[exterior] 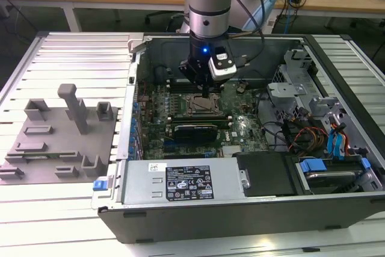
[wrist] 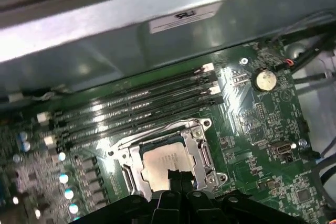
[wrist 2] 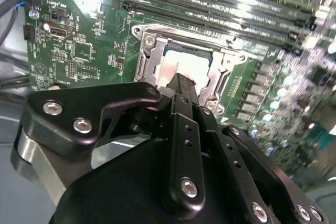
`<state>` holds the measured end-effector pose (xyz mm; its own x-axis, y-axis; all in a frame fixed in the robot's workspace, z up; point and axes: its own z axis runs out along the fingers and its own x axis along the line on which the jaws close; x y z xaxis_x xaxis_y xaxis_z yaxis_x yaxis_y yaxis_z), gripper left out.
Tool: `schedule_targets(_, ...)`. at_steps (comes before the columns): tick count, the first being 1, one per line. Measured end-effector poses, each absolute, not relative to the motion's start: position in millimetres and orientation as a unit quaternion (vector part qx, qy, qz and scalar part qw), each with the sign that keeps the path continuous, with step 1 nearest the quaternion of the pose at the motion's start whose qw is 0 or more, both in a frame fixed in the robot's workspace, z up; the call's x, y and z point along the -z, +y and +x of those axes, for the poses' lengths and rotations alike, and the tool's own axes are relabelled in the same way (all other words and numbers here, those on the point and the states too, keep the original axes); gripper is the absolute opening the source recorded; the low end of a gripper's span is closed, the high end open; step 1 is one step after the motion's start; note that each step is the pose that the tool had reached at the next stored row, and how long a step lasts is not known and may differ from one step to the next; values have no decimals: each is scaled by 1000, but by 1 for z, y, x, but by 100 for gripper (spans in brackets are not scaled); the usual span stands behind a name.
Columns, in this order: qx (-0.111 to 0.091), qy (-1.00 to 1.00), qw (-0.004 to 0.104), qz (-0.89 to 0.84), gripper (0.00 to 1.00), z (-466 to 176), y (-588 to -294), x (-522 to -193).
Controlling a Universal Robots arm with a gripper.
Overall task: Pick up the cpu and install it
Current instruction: 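Install the first cpu locking lever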
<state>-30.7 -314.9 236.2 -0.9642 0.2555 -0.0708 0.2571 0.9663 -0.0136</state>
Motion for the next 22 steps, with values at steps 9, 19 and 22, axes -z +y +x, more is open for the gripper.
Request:
schedule_targets(9, 50, 998, 32, 9, 11, -31, -315, -235)
schedule_targets(19, 49, 998, 32, -27, 11, -33, -315, -234)
schedule_targets(22, 49, 998, 32, -24, 11, -33, -315, -234)
